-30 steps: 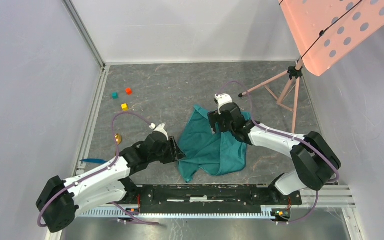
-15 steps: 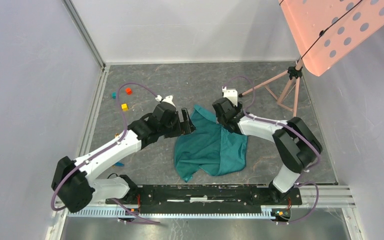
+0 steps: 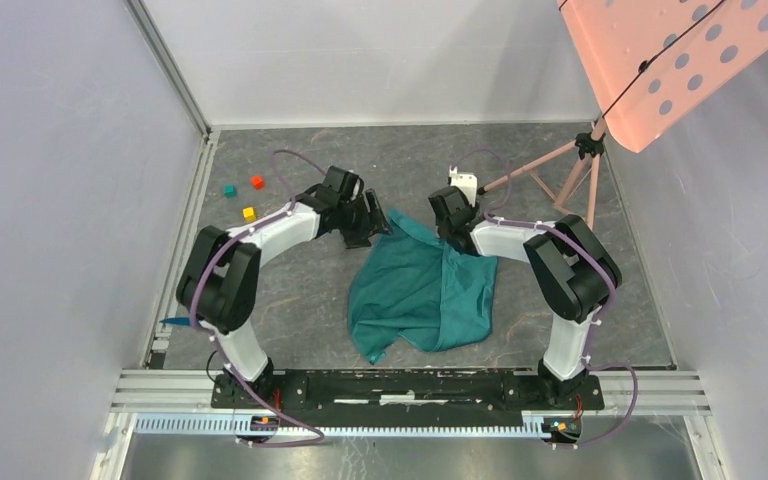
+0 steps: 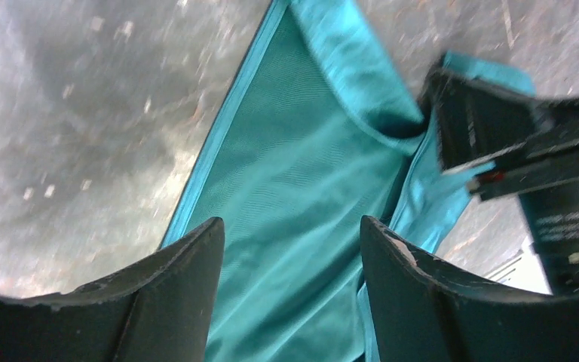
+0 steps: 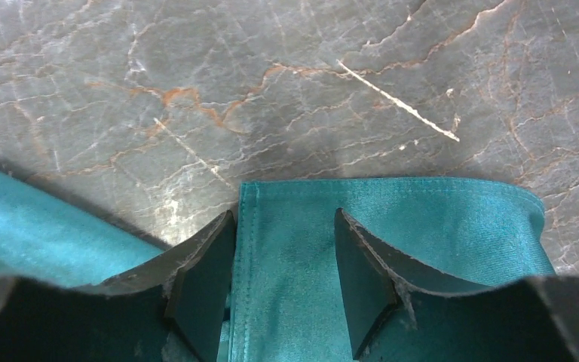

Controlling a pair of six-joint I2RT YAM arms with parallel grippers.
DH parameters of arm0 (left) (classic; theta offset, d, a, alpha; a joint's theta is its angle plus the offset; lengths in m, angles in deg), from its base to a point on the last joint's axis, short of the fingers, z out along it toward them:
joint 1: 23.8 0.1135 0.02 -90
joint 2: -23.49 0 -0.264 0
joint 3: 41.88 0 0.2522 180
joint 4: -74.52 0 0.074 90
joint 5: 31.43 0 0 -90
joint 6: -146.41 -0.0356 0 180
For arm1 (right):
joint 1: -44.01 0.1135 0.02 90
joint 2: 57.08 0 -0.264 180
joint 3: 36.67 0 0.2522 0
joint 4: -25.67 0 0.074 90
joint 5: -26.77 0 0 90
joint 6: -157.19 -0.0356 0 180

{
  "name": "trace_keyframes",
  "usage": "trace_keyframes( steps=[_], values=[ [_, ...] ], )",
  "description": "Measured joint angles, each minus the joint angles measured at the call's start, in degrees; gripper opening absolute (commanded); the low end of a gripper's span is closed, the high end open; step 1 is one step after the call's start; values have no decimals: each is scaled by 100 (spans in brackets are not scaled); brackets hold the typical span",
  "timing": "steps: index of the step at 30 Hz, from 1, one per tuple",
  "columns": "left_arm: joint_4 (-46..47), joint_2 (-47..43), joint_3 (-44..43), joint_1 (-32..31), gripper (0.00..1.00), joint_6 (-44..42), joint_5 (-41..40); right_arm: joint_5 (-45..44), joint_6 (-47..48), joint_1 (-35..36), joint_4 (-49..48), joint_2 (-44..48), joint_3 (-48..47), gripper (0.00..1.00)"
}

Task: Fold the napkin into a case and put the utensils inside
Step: Pick up the crumpled napkin from the center of the board.

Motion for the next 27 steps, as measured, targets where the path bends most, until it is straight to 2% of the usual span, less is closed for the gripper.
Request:
trace_keyframes(
  steps=[5, 11, 18, 20, 23, 27],
  values=[
    [-184, 791, -1023, -4, 66, 17, -195, 157, 20, -79, -358, -17, 195, 35],
    [-586, 1786, -2441, -15, 57, 153, -509, 304, 138, -48, -647, -22, 284, 18],
    [-887, 2562, -2870, -142, 62, 337, -723, 466, 280, -48, -852, -22, 352, 0],
    [-935, 2581, -2955, -153, 54, 391, -765, 494, 339, -48, -890, -22, 361, 0],
    [-977, 2750, -3191, -155, 24, 387, -807, 535, 431, -52, -920, -22, 369, 0],
    [-997, 2988, -3403, -105, 3, 367, -820, 616, 664, -52, -927, 11, 372, 0]
  ],
)
